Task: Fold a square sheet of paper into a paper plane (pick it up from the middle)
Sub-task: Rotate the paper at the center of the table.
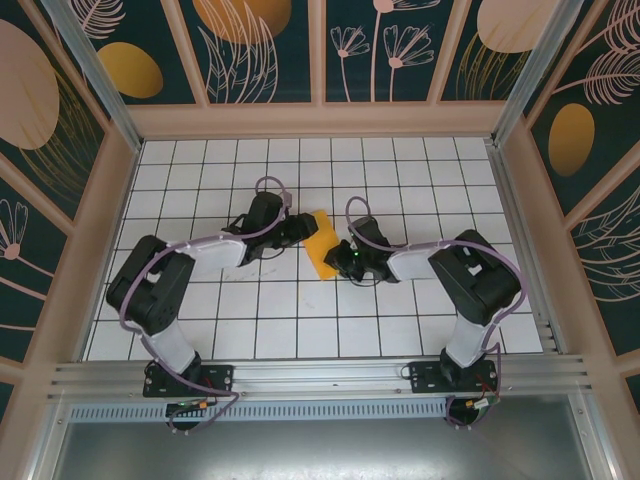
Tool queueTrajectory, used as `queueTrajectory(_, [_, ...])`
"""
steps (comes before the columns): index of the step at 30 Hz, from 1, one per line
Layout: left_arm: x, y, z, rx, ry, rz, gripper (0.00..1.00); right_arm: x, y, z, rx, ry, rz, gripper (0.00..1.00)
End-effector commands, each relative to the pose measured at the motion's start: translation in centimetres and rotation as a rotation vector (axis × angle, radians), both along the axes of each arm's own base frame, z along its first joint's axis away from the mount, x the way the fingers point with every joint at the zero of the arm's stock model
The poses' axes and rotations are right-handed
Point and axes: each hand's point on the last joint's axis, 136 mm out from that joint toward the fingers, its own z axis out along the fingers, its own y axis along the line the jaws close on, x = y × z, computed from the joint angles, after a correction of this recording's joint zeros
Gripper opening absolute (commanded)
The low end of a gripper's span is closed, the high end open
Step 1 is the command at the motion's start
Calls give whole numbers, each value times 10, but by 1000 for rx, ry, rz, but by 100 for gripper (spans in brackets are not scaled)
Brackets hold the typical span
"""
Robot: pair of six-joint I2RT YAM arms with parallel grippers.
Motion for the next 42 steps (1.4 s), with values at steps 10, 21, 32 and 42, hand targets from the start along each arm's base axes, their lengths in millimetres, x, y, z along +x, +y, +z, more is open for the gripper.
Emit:
queueTrajectory(10, [28, 0, -31, 145, 13, -5, 44, -6, 11, 27, 70, -33, -88, 26])
queueTrajectory(21, [22, 10, -42, 199, 8, -7, 43, 31, -31, 38, -89, -190, 129, 48])
queueTrajectory(32, [23, 8, -32, 181, -14, -11, 45, 50, -7, 33, 46, -188, 263, 49])
queueTrajectory(42, [21, 7, -16, 159, -45, -20, 46, 63, 5, 37, 117, -209, 334, 45])
